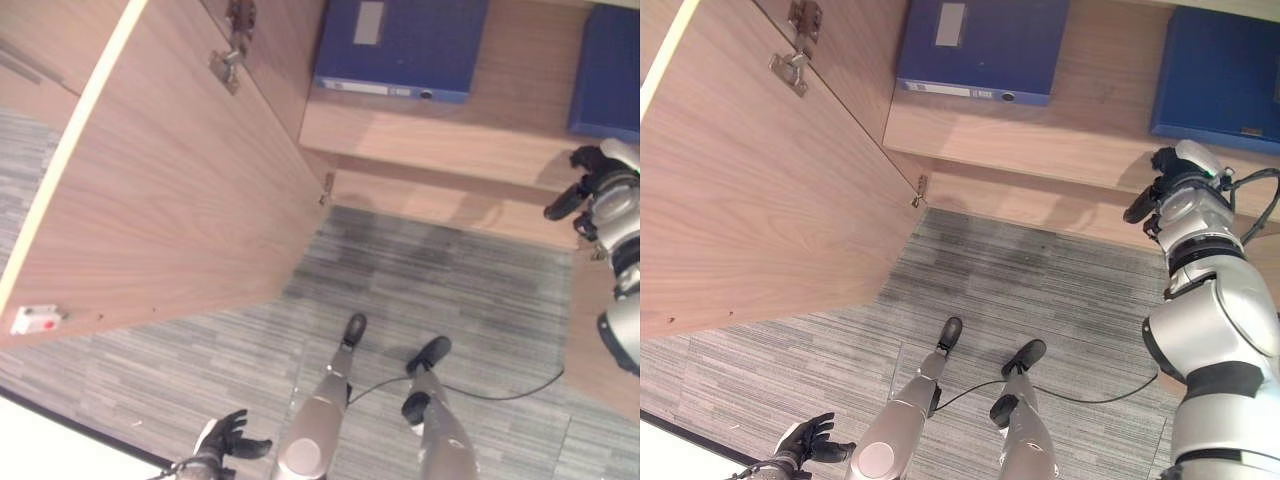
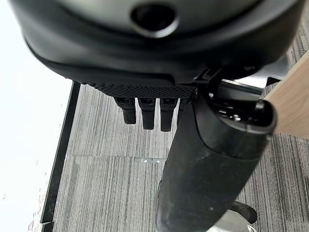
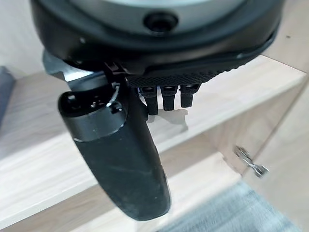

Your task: Put the empty folder in the office cabinet

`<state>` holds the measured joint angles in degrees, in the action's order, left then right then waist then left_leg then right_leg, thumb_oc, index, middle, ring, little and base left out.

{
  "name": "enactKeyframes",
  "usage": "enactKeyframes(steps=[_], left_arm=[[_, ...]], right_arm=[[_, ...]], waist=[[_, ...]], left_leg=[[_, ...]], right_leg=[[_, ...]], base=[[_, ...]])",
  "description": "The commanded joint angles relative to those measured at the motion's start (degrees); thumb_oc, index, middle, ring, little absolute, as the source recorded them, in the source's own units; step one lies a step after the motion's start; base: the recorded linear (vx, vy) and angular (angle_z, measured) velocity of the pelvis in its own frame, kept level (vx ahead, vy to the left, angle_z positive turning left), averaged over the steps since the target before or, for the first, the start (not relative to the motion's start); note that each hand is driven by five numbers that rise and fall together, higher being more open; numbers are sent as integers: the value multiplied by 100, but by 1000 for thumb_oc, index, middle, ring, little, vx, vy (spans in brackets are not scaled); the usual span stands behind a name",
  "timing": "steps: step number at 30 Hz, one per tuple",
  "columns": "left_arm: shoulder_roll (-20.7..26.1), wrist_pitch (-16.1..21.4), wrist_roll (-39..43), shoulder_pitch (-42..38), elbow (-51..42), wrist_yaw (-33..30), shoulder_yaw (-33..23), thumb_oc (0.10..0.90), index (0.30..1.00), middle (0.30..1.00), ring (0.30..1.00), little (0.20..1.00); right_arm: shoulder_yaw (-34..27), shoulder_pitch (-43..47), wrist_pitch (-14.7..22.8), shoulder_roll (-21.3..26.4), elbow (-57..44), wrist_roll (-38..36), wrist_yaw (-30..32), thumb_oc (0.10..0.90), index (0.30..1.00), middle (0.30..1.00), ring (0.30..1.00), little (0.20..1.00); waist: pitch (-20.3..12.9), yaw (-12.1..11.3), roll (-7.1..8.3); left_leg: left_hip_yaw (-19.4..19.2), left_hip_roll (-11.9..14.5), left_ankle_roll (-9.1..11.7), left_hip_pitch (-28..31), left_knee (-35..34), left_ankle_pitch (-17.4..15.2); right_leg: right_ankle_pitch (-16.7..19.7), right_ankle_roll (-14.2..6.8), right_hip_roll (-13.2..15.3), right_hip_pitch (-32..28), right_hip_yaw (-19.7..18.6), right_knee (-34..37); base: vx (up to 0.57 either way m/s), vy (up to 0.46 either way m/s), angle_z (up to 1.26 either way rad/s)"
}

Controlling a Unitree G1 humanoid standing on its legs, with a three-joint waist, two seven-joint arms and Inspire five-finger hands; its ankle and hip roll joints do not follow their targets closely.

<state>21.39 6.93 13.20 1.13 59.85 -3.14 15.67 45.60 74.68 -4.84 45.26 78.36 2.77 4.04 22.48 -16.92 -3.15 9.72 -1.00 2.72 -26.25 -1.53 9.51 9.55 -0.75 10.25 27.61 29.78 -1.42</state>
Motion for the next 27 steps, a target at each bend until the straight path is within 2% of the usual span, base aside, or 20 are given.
enactKeyframes(steps=[1,9,10,11,12,15,21,27], left_arm=[[184,31,89,574,131,-261,25,800,900,900,900,900],[116,101,186,510,165,-318,128,800,900,900,900,900],[121,91,195,467,190,-323,151,800,900,900,900,900],[172,91,216,416,245,-316,191,800,900,900,900,900],[171,91,218,409,247,-314,192,800,900,900,900,900],[269,92,298,403,296,-294,268,800,900,900,900,900],[335,56,266,422,334,-277,335,800,900,900,900,900],[305,95,216,415,273,-381,321,800,900,900,900,900]], right_arm=[[576,570,102,353,-62,335,582,800,900,900,900,900],[-8,483,212,328,269,-383,840,800,900,900,900,900],[-145,531,233,358,359,-629,823,800,900,900,900,900],[-338,739,255,426,497,-1186,771,800,900,900,900,900],[-330,750,259,428,506,-1194,767,800,900,900,900,900],[-458,1140,255,545,662,-2080,606,800,900,900,900,900],[-7,1555,108,658,928,-1836,438,800,900,900,900,900],[255,1791,303,800,611,-1524,909,800,900,900,900,900]], waist=[[169,14,186],[184,92,189],[179,88,183],[148,53,166],[151,50,166],[118,-39,103],[103,-104,35],[140,-139,-9]], left_leg=[[124,-70,36,450,-347,-437],[92,-91,33,452,-347,-439],[94,-93,36,444,-347,-443],[87,-105,38,431,-347,-450],[85,-105,38,428,-347,-450],[95,-104,32,400,-347,-454],[141,-89,39,371,-347,-442],[165,-71,67,257,-347,-400]], right_leg=[[-540,-577,-57,-372,-156,-218],[-504,-603,-64,-384,-189,-184],[-500,-607,-64,-380,-188,-181],[-502,-609,-63,-360,-184,-183],[-502,-608,-63,-356,-186,-184],[-535,-591,-64,-281,-187,-227],[-613,-558,-67,-235,-130,-282],[-659,-538,-88,-83,-108,-341]], base=[[0,0,0],[0,0,-1],[14,-17,-4],[14,-19,-4],[24,-23,-5],[30,-12,-7],[23,-24,-2],[10,-24,2]])
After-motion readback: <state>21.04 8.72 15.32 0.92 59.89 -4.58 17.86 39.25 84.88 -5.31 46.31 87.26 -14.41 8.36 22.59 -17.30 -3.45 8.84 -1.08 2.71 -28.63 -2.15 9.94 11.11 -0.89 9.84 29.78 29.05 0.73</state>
